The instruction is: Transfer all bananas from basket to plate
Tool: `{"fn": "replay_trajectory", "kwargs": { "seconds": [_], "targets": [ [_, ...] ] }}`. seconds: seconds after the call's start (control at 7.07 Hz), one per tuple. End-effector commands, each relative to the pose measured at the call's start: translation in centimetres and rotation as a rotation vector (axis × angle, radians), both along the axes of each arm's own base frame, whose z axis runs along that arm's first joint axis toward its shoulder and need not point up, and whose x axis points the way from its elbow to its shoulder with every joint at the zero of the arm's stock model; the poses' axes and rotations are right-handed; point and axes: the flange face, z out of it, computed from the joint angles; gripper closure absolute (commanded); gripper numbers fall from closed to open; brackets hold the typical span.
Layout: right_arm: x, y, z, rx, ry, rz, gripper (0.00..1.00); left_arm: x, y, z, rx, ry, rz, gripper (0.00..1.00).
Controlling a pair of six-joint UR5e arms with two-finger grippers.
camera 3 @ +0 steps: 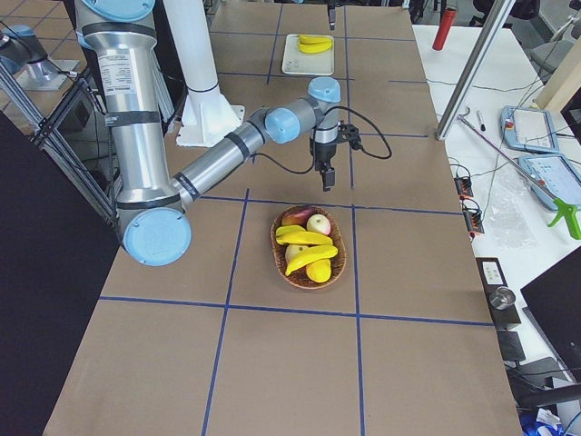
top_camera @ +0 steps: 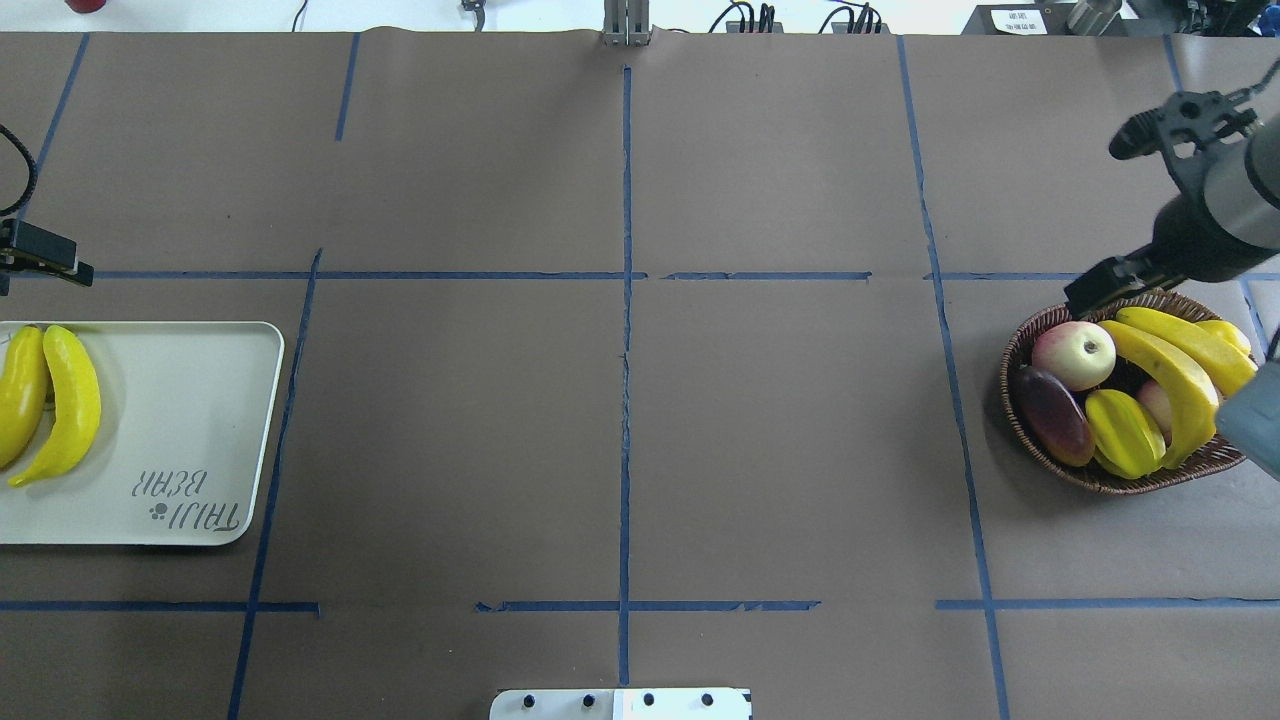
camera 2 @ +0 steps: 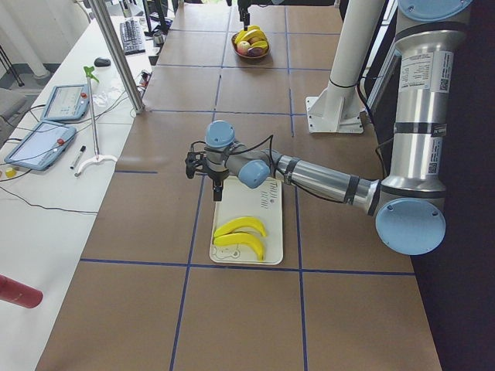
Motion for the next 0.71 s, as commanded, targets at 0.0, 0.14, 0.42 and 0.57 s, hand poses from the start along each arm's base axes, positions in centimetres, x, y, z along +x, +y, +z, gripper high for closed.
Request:
{"fn": "replay_trajectory", "kwargs": {
  "seconds": [0.0,0.14,0.42,0.57],
  "targets": [
    [2.7,3.8,5.6,-0.027,-0.053,0.117,0.00,0.6,0.2,-0.2,-0.001,0.004,0.009,0.00],
    [3.0,4.5,7.5,-0.035,-0.076,0.148,0.00,0.6,0.2,-0.2,-0.001,0.002,0.008,0.00],
    [3.3,4.9,10.6,-0.099,-0.041,0.174,0.00,0.7,0.1,-0.4,0.003,0.005,0.010,0.00],
    [3.1,4.9,11.2,-0.108,-0.034,0.171,0.00,0.7,0.0,-0.4,0.004,0.004,0.010,0.00]
  ]
}}
